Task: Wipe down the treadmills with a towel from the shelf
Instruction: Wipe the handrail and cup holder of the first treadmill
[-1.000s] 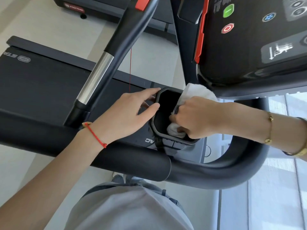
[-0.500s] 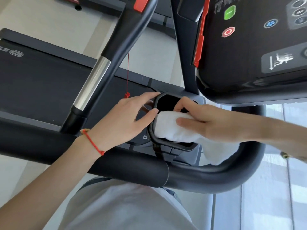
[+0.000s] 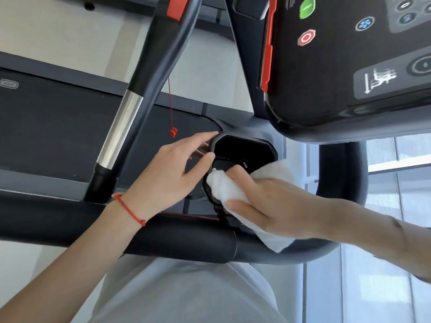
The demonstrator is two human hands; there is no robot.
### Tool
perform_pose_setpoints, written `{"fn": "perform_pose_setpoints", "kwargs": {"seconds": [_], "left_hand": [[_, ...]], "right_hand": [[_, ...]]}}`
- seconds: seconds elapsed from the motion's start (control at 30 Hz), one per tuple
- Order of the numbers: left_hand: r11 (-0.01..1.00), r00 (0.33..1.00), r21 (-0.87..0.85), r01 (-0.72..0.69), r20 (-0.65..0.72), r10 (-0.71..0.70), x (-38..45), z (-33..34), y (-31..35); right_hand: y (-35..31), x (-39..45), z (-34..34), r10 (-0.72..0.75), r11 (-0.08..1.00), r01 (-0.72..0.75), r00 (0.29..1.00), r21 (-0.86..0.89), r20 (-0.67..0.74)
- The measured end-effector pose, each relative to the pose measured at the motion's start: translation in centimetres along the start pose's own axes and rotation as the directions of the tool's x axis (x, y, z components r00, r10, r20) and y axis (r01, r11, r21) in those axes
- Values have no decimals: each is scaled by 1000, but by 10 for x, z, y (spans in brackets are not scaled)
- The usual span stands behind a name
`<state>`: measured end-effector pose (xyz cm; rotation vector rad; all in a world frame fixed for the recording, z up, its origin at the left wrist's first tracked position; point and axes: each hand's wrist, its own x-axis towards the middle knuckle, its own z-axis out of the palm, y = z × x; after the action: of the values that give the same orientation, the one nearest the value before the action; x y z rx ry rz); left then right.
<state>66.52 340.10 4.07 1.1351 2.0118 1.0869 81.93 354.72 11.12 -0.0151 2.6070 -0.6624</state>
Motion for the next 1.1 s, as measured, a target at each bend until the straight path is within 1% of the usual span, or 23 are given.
{"fn": "perform_pose_setpoints", "kwargs": {"seconds": [0.07, 0.17, 0.23, 0.3, 0.37, 0.43, 0.5, 0.53, 0.6, 0.67, 0.7, 0.73, 0.83, 0.97, 1.1], "left_hand": [[1000, 1000, -4, -3, 1, 3, 0, 1, 1], [1000, 1000, -21, 2, -4, -2, 1, 0, 1], [1000, 1000, -26, 9, -2, -9, 0, 0, 1], [1000, 1000, -28, 9, 0, -9, 0, 0, 1], [999, 1000, -32, 1, -2, -1, -1, 0, 0], [1000, 1000, -28, 6, -4, -6, -1, 1, 0], [1000, 1000, -26, 14, -13, -14, -1, 1, 0], [1000, 1000, -25, 13, -18, -13, -1, 2, 0], [1000, 1000, -22, 15, -19, -15, -1, 2, 0], [1000, 1000, -20, 18, -18, -19, -2, 2, 0], [1000, 1000, -17, 20, -18, -20, -2, 3, 0], [1000, 1000, -13, 23, -19, -23, -3, 3, 0], [999, 999, -2, 36, -15, -36, -3, 3, 0], [999, 999, -15, 37, -8, -37, -3, 4, 0], [999, 999, -21, 34, -2, -34, -3, 3, -2]], "right_hand": [[3, 7, 5, 12, 1000, -12, 1000, -17, -2], [3, -5, 4, -24, 997, 24, 1000, -74, -8], [4, -14, -3, -40, 991, 45, 998, -127, 41], [6, -19, -15, -47, 969, 69, 994, -237, 99], [10, -22, -27, -102, 915, 137, 989, -379, 111], [19, -24, -39, -212, 838, 201, 977, -508, 38], [24, -20, -46, -278, 759, 195, 960, -621, -38], [25, -17, -46, -286, 734, 193, 957, -652, -39], [25, -7, -38, -254, 728, 206, 967, -654, 22], [25, 3, -27, -126, 756, 200, 979, -623, 162], [27, 7, -22, -88, 771, 208, 971, -602, 223], [30, 12, -19, -81, 783, 224, 962, -581, 261], [40, 29, -16, -98, 807, 236, 958, -542, 271], [37, 45, -19, -37, 812, 229, 938, -537, 345], [27, 36, -25, -13, 811, 201, 945, -550, 326]]}}
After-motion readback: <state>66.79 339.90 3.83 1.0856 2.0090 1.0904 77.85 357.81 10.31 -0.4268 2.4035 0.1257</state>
